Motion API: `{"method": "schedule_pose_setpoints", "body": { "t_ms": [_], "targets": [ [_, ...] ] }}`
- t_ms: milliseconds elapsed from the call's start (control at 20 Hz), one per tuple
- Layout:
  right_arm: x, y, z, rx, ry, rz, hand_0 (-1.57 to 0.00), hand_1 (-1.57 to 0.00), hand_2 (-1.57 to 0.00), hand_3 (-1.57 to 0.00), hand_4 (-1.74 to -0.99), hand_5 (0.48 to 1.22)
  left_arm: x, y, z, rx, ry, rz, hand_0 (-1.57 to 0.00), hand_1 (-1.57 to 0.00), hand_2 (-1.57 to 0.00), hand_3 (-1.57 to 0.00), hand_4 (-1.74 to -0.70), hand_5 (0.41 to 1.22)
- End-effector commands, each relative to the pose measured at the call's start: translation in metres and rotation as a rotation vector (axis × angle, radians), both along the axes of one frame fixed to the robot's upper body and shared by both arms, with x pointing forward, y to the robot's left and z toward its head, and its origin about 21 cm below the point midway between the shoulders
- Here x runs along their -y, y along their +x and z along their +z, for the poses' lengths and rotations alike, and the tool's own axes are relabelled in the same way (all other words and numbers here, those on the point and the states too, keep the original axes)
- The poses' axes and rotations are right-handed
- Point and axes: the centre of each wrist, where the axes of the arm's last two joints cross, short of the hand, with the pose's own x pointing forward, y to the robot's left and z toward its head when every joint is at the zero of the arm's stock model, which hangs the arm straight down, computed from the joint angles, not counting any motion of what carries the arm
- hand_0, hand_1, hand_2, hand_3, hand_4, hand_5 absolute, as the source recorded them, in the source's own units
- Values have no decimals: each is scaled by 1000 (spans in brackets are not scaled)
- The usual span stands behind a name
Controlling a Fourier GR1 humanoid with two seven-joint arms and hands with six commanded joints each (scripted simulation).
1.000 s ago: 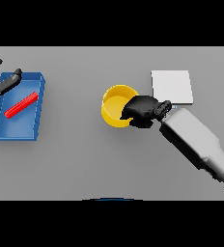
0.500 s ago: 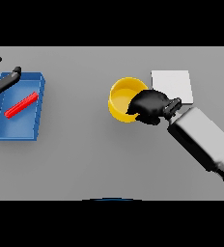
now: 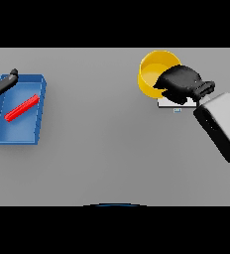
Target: Pick up the red beaker and tilt it to pour out 1 green nut into yellow bowl. Pick up the yellow bowl and place it on the metallic measuring scale.
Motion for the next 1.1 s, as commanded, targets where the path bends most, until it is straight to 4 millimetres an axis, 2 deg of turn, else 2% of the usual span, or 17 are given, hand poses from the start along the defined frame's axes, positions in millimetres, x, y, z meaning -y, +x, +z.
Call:
{"method": "schedule_pose_setpoints", "body": {
  "t_ms": [0, 250, 400, 500, 700, 800, 1050],
  "targets": [
    [4, 4, -2, 3, -1, -16, -1565, -1571, -1548, -1154, -1741, 1221, 3, 0, 1, 3, 1, -7, 1, 1, 1, 1, -849, 746],
    [35, 22, -16, 9, 5, -121, -1569, -1571, -1533, -1165, -1741, 1221, 10, -3, 6, -1, -12, 6, 1, 1, 1, 1, -857, 762],
    [44, 29, -31, 0, 12, -172, -1570, -1571, -1500, -1181, -1741, 1221, 5, -7, 3, -21, 2, 22, 1, 1, 1, 1, -865, 779],
    [50, 32, -37, -12, 17, -190, -1570, -1571, -1450, -1240, -1741, 1221, 12, -4, 3, -27, 4, 16, 1, 1, 1, 1, -864, 789],
    [54, 37, -48, -43, 32, -212, -1571, -1571, -1390, -1361, -1741, 1221, 12, -2, 3, -27, 9, 11, 1, 1, 1, 1, -859, 807],
    [58, 36, -58, -52, 20, -231, -1571, -1571, -1382, -1384, -1741, 1221, 7, 0, 4, -33, 17, 21, 1, 1, 1, 1, -854, 807],
    [58, 39, -59, -67, 22, -233, -1571, -1571, -1374, -1448, -1741, 1221, 13, 0, 6, -34, 16, 10, 1, 1, 1, 1, -844, 783]
  ]
}}
